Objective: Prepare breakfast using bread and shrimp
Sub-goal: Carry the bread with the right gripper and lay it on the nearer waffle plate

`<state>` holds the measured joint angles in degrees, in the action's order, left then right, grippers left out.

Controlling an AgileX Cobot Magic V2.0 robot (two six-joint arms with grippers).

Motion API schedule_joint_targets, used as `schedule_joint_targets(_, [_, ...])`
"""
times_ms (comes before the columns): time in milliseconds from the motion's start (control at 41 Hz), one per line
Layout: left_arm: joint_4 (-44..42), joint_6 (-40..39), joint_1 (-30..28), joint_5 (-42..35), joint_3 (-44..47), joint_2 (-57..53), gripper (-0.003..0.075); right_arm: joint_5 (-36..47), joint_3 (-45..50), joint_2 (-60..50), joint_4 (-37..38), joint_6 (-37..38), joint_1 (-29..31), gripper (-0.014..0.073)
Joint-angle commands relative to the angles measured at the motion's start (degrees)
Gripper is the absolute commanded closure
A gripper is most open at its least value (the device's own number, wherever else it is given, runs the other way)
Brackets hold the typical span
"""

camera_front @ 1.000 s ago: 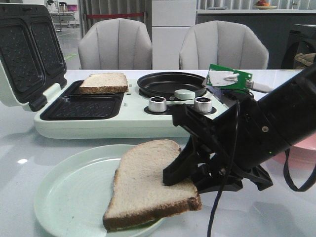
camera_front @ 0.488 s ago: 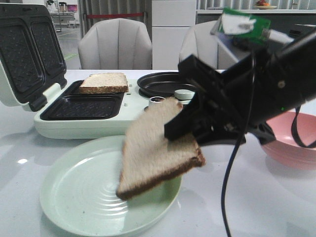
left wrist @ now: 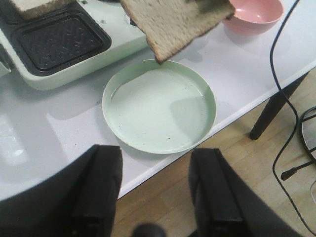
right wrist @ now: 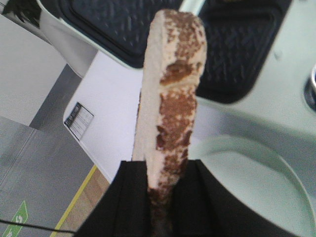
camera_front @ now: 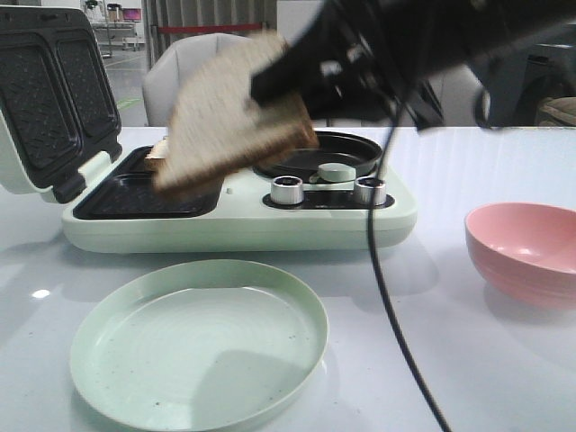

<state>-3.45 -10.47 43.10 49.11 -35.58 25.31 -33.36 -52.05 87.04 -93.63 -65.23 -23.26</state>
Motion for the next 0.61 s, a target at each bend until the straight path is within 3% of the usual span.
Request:
schedule_joint_targets(0, [0.30,0.01,0.43,-3.77,-1.48,0.24,0.0338,1.43,-7.18,0.60,-3.59,-0.92,-1.81,0.0586])
schedule_joint_targets(171, [0.30,0.01,0.43,-3.77,-1.48,0.24,0.0338,4.35,-17.94,8.95,-5.13,-0.92,-4.20,0.0586])
schedule_joint_targets(488, [0.30,0.01,0.43,-3.77,-1.48,0.24,0.0338,0.66,-34.44,27.36,-8.73,-0.71,-4.74,0.0582])
schedule_joint_targets(585, [0.30,0.01,0.43,-3.77,-1.48,0.24,0.0338,-0.19,-35.91,30.29,-8.61,-0.71,-5.02,0.0470])
